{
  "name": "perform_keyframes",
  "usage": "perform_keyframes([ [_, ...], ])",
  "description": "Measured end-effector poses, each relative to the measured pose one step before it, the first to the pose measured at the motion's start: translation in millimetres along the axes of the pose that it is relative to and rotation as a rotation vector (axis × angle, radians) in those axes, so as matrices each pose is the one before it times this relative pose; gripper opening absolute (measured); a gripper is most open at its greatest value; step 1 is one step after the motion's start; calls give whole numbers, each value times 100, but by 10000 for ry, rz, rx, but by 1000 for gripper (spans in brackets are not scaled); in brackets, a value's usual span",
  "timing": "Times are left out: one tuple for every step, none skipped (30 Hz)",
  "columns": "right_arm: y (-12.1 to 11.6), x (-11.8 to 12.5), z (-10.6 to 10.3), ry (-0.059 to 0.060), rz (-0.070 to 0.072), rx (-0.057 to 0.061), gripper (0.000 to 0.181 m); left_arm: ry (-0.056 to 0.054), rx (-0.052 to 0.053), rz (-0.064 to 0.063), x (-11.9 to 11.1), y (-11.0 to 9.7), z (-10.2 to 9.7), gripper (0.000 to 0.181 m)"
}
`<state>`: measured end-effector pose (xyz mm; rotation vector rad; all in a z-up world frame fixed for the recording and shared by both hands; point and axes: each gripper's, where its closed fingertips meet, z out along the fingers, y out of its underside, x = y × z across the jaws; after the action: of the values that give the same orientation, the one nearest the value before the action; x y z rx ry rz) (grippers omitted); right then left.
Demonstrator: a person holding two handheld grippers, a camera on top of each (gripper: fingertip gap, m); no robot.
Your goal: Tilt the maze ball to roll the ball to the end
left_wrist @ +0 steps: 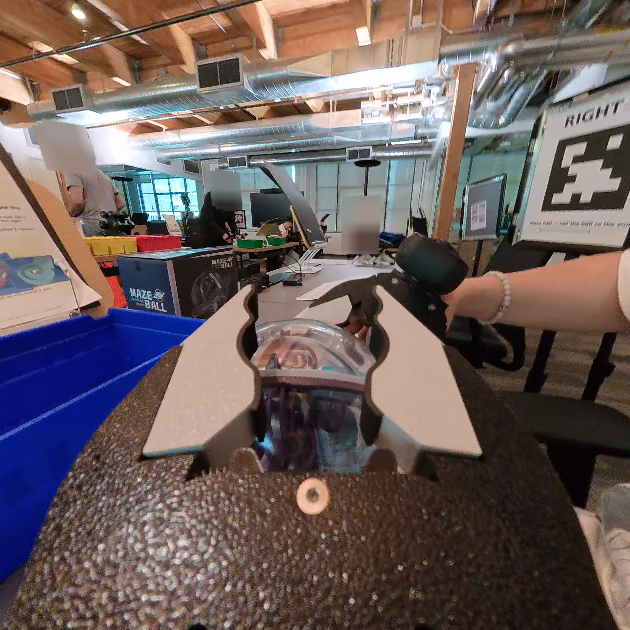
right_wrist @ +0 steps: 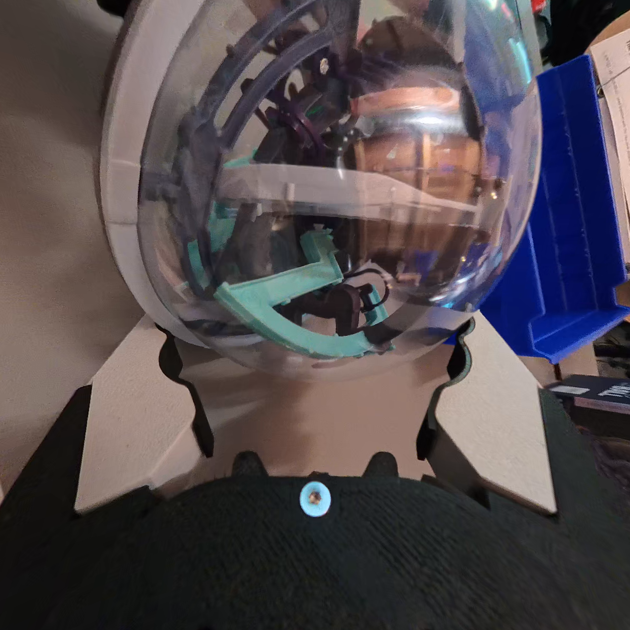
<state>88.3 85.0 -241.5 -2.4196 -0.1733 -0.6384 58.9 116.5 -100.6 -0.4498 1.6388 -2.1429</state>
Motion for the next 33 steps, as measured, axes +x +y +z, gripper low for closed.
perform_keyframes([
  [208, 107, -25, 172, -185, -184, 157, 54, -114, 246, 317, 160, 65, 62],
  [174, 129, -35, 201, -202, -132, 157, 97, -104, 189, 343, 139, 45, 63],
  [138, 89, -24, 196, -185, -65, 157, 121, -55, 128, 368, 68, 6, 63],
  [130, 41, -30, 159, -146, -13, 157, 112, -3, 66, 343, 5, 4, 62],
  [148, 5, -8, 138, -108, 18, 157, 96, 12, 42, 296, -28, 8, 62],
  [133, -1, 4, 133, -74, 69, 157, 49, -3, 36, 199, -12, 20, 61],
  [77, -27, -11, 94, -32, 112, 157, 24, -16, 47, 116, 1, 23, 62],
  [100, -33, -30, 63, -4, 74, 157, 31, 21, 61, 113, -33, 36, 61],
  [122, -26, -32, 70, -54, 10, 157, -40, 28, 54, -7, -35, 30, 61],
  [127, -12, -39, 72, -113, -27, 157, -131, -3, 51, -178, 51, 35, 60],
  [81, -1, -41, 85, -171, -18, 157, -136, 14, 65, -186, 29, 17, 60],
  [7, 8, -35, 101, -196, 16, 157, -95, 43, 70, -123, -9, 9, 59],
  [-66, -5, -51, 116, -193, 52, 157, -56, 35, 70, -44, -5, -11, 58],
  [-106, -19, -57, 126, -154, 83, 157, -76, 18, 55, -45, -9, -4, 58],
  [-140, -8, -67, 134, -91, 109, 157, -85, -22, 37, -37, 85, 3, 58],
  [-187, -19, -85, 123, -37, 139, 157, -30, -72, 49, 53, 194, 6, 58],
  [-133, -3, -88, 133, -35, 117, 157, -6, -44, 78, 104, 184, -3, 60],
  [-65, 31, -105, 140, -49, 101, 156, 5, 43, 41, 108, 23, -30, 62],
  [-26, -1, -91, 104, -21, 93, 155, -39, 48, -44, 7, -12, -20, 62],
  [3, 5, -93, 87, -12, 98, 154, -53, 22, -99, -49, 9, 24, 63],
  [14, -9, -94, 69, -18, 92, 154, -28, 21, -78, -13, 14, 48, 66],
  [27, -6, -110, 48, -53, 79, 153, -7, 33, -32, 28, 14, 62, 68],
  [38, -6, -104, 30, -78, 62, 152, -6, 15, -75, 7, 23, 87, 72],
  [52, -1, -103, 6, -54, 42, 151, -15, 11, -126, -6, 28, 106, 74],
  [66, -24, -90, -16, -7, 34, 151, -24, 14, -116, -24, 29, 130, 77],
  [65, -13, -61, -18, 23, 40, 151, -34, -24, -87, -52, 60, 141, 79],
  [46, -12, -61, 3, 23, 63, 151, -2, -61, -35, -7, 84, 146, 81],
  [4, 12, -55, 33, -22, 93, 151, 12, -113, -10, 33, 141, 137, 84],
  [-38, 35, -71, 65, -78, 120, 151, -11, -169, -75, -16, 221, 148, 89],
  [-60, 3, -46, 49, -65, 108, 151, -76, -145, -221, -144, 203, 179, 97],
  [-40, -24, -28, 12, -32, 73, 151, -93, -95, -273, -206, 155, 163, 103],
  [-32, -15, -26, 20, -17, 43, 150, -90, -56, -280, -215, 101, 143, 108],
  [-36, 2, -25, 32, -26, 32, 150, -164, -79, -353, -337, 138, 162, 114],
])
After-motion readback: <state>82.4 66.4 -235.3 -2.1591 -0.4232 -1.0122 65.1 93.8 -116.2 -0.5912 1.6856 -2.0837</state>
